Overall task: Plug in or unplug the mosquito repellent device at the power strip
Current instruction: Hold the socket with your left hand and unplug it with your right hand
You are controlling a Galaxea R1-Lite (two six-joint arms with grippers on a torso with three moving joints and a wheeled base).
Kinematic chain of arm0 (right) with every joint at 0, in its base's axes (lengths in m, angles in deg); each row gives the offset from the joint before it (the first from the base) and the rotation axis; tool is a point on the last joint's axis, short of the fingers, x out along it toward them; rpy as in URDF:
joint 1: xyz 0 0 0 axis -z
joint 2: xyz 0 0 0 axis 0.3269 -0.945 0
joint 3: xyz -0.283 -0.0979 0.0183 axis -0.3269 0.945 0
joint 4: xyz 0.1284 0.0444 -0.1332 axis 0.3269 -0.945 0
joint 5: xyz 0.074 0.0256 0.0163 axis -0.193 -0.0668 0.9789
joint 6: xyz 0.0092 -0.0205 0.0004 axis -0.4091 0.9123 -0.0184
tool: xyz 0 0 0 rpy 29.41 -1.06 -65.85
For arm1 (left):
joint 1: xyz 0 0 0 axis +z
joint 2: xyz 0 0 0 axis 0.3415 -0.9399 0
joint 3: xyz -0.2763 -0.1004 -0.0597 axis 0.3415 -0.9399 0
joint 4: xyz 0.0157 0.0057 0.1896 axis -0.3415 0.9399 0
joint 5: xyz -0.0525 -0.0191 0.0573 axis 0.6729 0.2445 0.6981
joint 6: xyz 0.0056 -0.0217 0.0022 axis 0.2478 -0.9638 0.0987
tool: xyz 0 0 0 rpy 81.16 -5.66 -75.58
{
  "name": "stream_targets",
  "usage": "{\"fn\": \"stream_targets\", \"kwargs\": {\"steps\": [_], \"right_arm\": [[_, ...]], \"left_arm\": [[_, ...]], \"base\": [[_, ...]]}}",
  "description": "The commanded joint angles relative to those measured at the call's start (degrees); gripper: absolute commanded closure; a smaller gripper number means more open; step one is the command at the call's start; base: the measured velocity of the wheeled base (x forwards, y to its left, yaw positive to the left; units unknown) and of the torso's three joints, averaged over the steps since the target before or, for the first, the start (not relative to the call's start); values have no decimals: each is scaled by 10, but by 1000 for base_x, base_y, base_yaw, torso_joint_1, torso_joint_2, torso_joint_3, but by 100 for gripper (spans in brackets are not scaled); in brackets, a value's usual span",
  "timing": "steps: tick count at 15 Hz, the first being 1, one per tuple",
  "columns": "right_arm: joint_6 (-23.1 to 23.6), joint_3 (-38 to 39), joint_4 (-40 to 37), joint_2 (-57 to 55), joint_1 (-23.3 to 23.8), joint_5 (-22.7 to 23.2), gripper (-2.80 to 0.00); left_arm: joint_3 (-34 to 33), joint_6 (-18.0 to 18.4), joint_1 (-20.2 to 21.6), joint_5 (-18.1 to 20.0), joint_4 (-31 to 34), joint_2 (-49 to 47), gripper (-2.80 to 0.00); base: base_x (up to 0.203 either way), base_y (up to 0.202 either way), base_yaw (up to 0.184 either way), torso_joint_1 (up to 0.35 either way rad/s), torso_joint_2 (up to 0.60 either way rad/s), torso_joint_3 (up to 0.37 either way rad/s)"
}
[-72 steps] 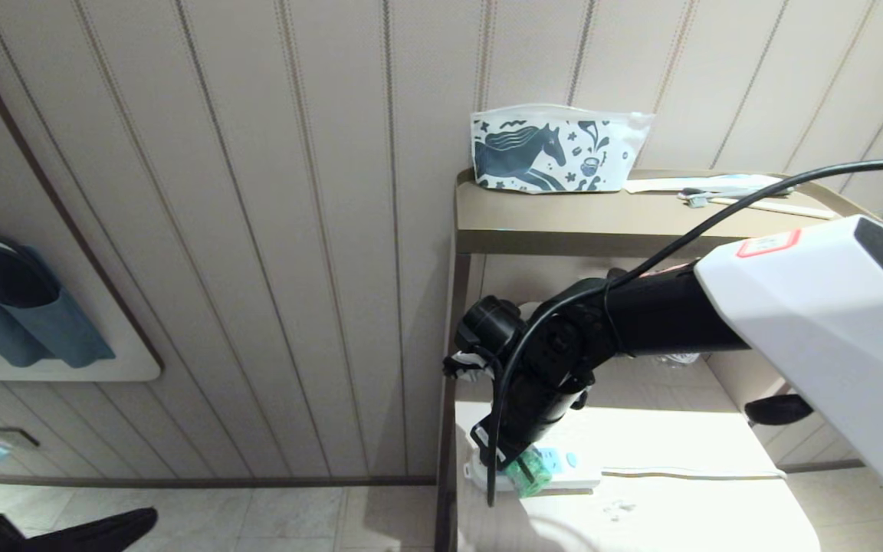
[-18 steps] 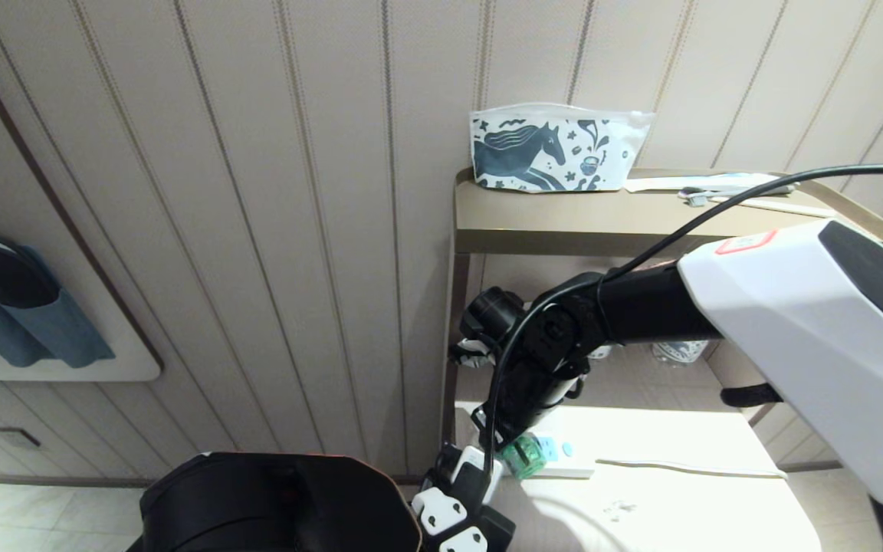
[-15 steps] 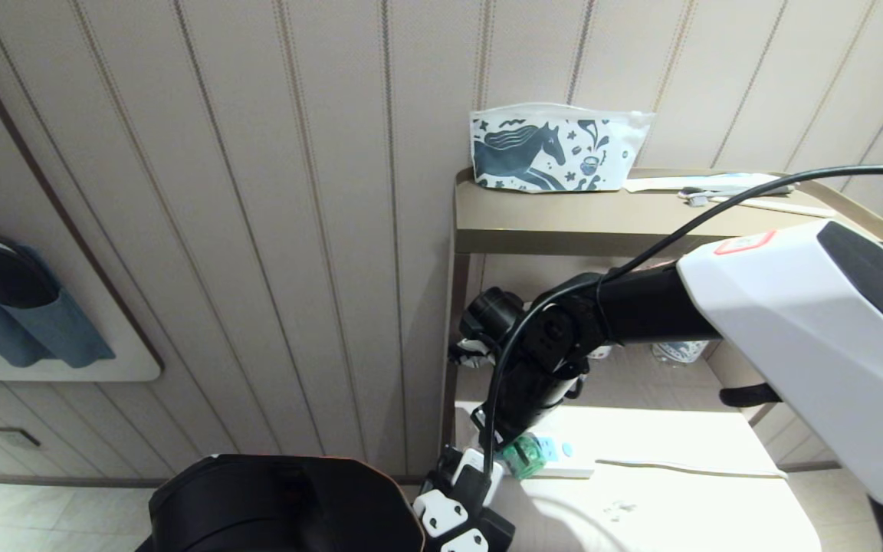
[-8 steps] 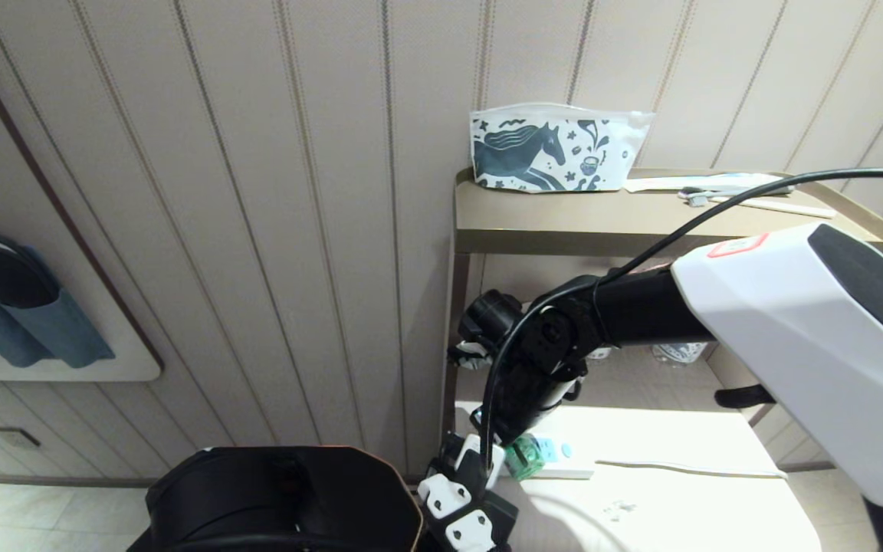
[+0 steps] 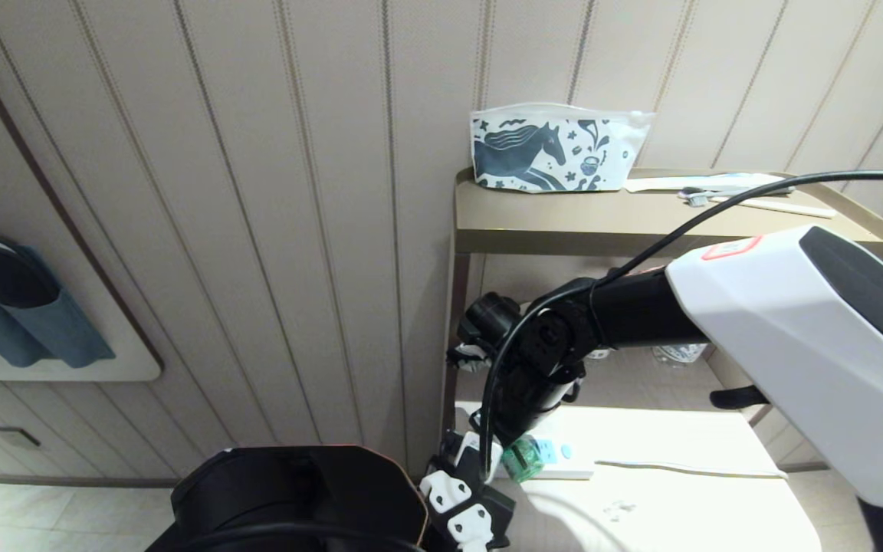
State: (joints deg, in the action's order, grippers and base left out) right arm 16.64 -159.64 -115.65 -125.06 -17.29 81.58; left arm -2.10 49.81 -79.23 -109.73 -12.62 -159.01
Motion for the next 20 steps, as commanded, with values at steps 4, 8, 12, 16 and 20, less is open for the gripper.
{"fn": "stream_targets", "kwargs": {"steps": [4, 8, 12, 16, 20], "right_arm": [[0, -1, -1, 7, 1, 0, 0], [1, -9, -2, 31, -2, -4, 0], [2, -12, -4, 39, -4, -5, 0], [0, -2, -4, 31, -1, -4, 0], [-17, 6, -3, 27, -1, -1, 0]], "left_arm": [[0, 0, 0, -1, -5, -18, 0], [-5, 0, -2, 0, -9, -22, 0], [-7, -1, -6, 0, -9, -26, 0], [-2, -1, -7, -3, -14, -23, 0], [14, -2, -6, -31, -11, -25, 0]], "base": [[0, 0, 0, 0, 0, 0], [0, 0, 0, 0, 0, 0], [0, 0, 0, 0, 0, 0], [0, 0, 0, 0, 0, 0], [0, 0, 0, 0, 0, 0]]}}
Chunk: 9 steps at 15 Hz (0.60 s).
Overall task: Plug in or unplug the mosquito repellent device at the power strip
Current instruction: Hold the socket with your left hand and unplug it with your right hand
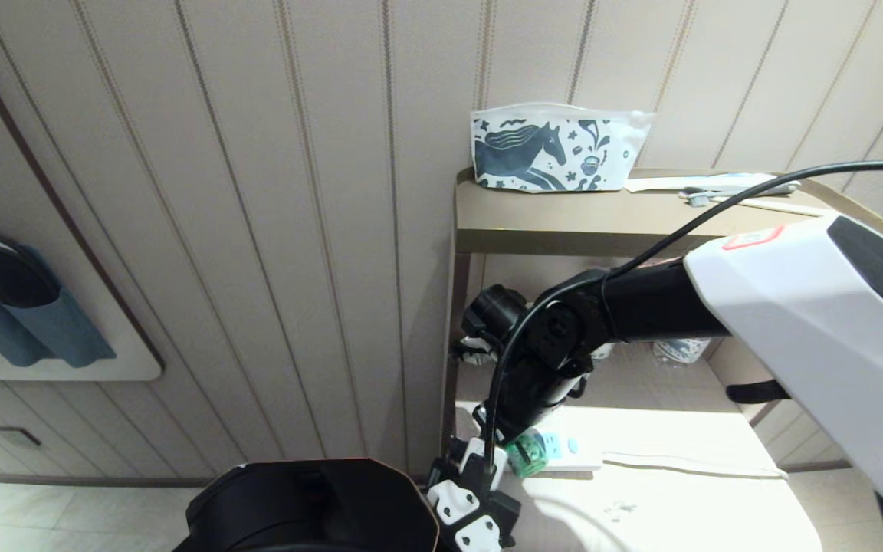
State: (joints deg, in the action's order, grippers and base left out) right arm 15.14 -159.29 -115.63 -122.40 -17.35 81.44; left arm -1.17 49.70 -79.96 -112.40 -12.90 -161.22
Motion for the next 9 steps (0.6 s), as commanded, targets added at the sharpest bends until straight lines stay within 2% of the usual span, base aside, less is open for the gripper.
{"fn": "stream_targets", "kwargs": {"steps": [1, 2, 5, 6, 9], "right_arm": [[-6, 4, -3, 0, 1, 0, 0], [-19, 8, -3, 0, 1, 0, 0], [-24, 10, -3, -5, 1, 0, 0], [-24, 10, -3, -6, 1, 0, 0], [-24, 10, -3, -7, 1, 0, 0]], "left_arm": [[8, -1, 1, -13, -8, -4, 0], [15, 0, 3, -33, -10, -5, 0], [25, -2, 11, -46, -10, -5, 0], [28, -2, 12, -61, -11, -4, 0], [27, -4, 14, -68, -12, 4, 0]], "base": [[0, 0, 0, 0, 0, 0], [0, 0, 0, 0, 0, 0], [0, 0, 0, 0, 0, 0], [0, 0, 0, 0, 0, 0], [0, 0, 0, 0, 0, 0]]}}
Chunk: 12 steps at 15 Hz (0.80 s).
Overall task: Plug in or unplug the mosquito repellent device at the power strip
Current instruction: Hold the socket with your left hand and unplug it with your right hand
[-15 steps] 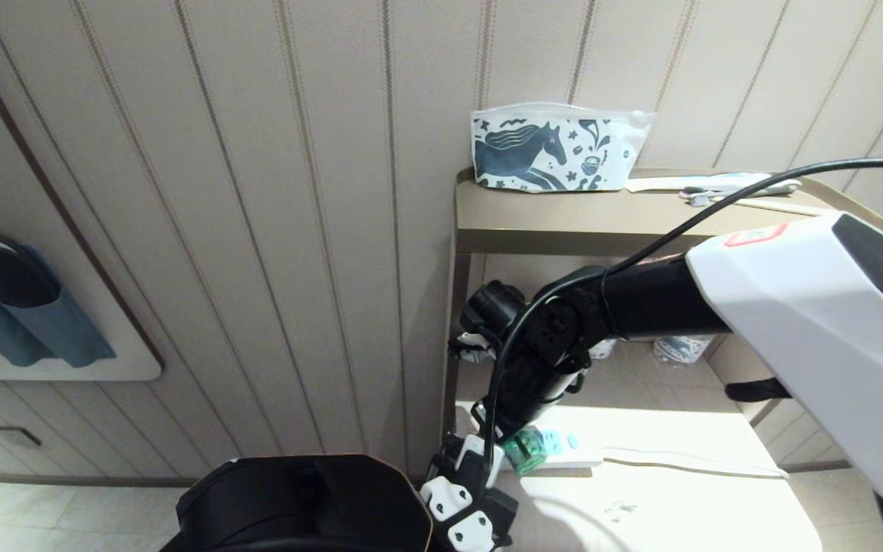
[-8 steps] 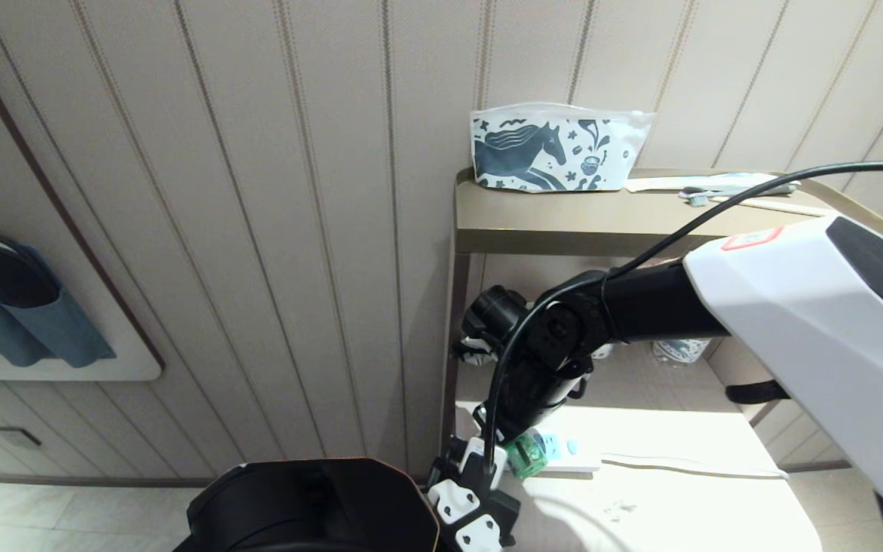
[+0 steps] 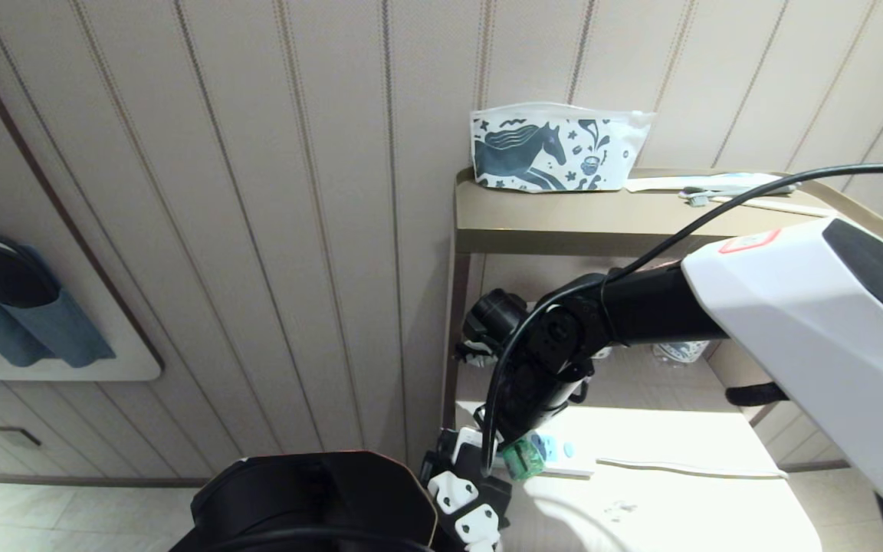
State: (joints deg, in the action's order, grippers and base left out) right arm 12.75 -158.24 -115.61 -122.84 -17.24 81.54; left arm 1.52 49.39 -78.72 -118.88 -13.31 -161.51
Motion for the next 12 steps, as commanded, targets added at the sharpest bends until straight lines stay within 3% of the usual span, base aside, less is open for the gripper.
{"fn": "stream_targets", "kwargs": {"steps": [1, 12], "right_arm": [[0, 0, -3, -3, 0, -1, 0], [0, -2, 3, -14, 6, 0, 0]], "left_arm": [[-3, -3, 5, -4, -11, 10, 0], [-5, -4, 7, -11, -20, 2, 0]], "base": [[0, 0, 0, 0, 0, 0], [0, 0, 0, 0, 0, 0]]}}
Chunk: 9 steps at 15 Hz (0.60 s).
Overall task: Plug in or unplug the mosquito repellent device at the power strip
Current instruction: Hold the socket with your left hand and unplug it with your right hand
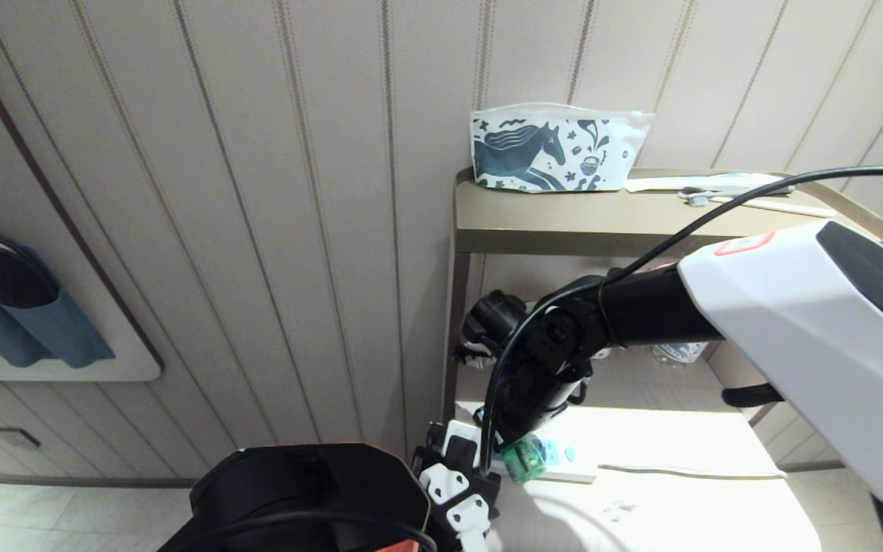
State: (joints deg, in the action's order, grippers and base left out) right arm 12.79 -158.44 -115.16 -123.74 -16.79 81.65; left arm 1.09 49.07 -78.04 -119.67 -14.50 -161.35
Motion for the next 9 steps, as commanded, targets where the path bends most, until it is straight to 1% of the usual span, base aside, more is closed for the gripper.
{"fn": "stream_targets", "kwargs": {"steps": [1, 3, 4, 9], "right_arm": [[0, 0, -1, -5, 1, -1, 0], [0, -2, -1, -7, 1, -1, 0], [0, -6, -1, -8, 1, -1, 0], [0, -9, -1, -3, 5, -1, 0]], "left_arm": [[-1, -1, -1, -3, -8, -2, 0], [-4, -2, -1, -3, -9, -3, 0], [-6, -8, -4, -3, -8, -3, 0], [-6, -8, -5, -3, -8, -4, 0]], "base": [[0, 0, 0, 0, 0, 0], [0, 0, 0, 0, 0, 0], [0, 0, 0, 0, 0, 0], [0, 0, 0, 0, 0, 0]]}}
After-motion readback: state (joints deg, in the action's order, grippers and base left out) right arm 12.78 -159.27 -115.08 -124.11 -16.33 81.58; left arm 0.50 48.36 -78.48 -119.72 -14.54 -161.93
